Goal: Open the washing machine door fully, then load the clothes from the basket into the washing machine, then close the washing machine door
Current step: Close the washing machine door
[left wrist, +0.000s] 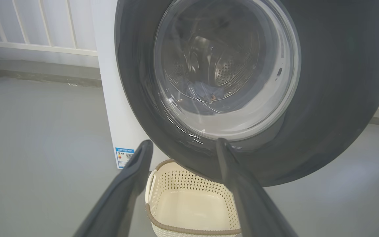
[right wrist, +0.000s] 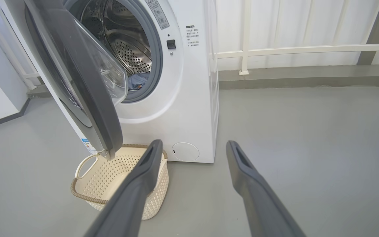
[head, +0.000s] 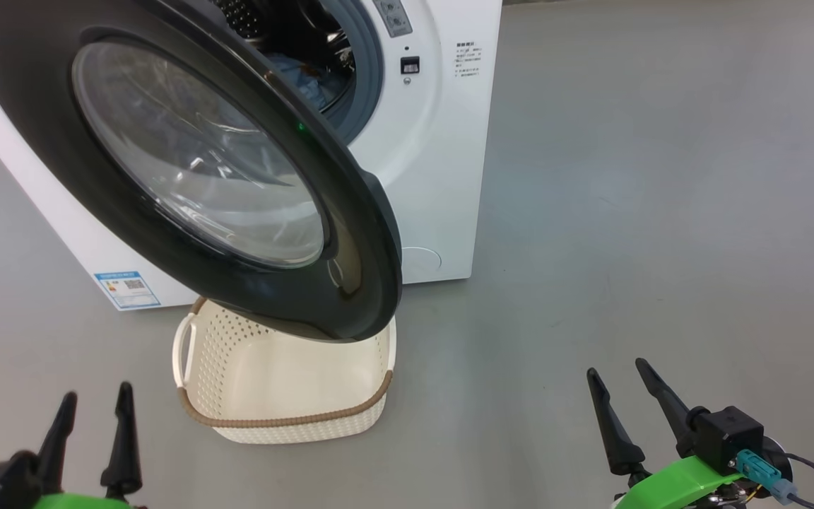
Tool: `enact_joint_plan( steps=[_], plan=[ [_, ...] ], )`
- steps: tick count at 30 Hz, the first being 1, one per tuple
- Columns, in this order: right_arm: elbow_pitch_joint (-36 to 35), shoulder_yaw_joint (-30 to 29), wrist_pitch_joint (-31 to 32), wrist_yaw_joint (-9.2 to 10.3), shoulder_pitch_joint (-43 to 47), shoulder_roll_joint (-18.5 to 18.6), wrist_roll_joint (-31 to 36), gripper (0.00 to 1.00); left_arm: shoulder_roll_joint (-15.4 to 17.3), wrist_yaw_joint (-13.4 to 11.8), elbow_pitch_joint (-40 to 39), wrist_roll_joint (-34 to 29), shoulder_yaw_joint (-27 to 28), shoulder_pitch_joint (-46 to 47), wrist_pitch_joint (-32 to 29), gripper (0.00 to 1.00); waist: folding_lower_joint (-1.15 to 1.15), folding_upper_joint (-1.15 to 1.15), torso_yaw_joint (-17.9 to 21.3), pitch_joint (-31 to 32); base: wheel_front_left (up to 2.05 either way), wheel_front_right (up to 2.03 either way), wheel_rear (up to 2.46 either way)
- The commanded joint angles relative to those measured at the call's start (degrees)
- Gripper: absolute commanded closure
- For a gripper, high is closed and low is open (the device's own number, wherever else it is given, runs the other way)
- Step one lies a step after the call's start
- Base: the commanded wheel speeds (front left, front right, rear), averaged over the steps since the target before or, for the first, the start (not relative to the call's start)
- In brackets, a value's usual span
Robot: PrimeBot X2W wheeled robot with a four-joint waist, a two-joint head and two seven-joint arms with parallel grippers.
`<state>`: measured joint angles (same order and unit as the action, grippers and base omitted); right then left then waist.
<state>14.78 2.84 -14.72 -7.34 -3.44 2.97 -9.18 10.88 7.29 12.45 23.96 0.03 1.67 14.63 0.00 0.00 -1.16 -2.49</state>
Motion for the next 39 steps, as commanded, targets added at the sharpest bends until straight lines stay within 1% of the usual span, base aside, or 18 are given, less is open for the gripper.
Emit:
enact_joint_plan(
  steps=[1, 4, 15, 39],
  plan=[
    [-1.6, 1.0, -0.3, -0.14, -0.3, -0.1, 0.2, 0.0, 0.7, 0.1, -1.8, -0.9, 3.1, 0.3, 0.4, 0.0, 0.0, 0.0, 0.0, 0.2, 0.0, 0.0, 0.0],
    [-1.7, 0.6, -0.3, -0.14, -0.1, -0.1, 0.5, 0.0, 0.1, 0.2, -2.5, -1.4, 3.4, -0.8, 0.4, 0.0, 0.0, 0.0, -0.2, 0.3, 0.0, 0.0, 0.0],
    [-1.2, 0.0, -0.3, -0.14, -0.1, -0.1, 1.3, 0.0, -0.4, 0.2, -4.0, -1.7, 3.4, -3.7, 0.4, 0.0, 0.0, 0.0, -0.2, 1.8, 0.0, 0.0, 0.0],
    [-1.1, -0.6, -0.3, -0.14, -0.5, -0.1, 1.5, 0.0, -0.9, 0.2, -4.0, -1.9, 3.9, -4.3, 0.4, 0.0, 0.0, 0.0, -0.4, 3.0, 0.0, 0.0, 0.0]
  ],
)
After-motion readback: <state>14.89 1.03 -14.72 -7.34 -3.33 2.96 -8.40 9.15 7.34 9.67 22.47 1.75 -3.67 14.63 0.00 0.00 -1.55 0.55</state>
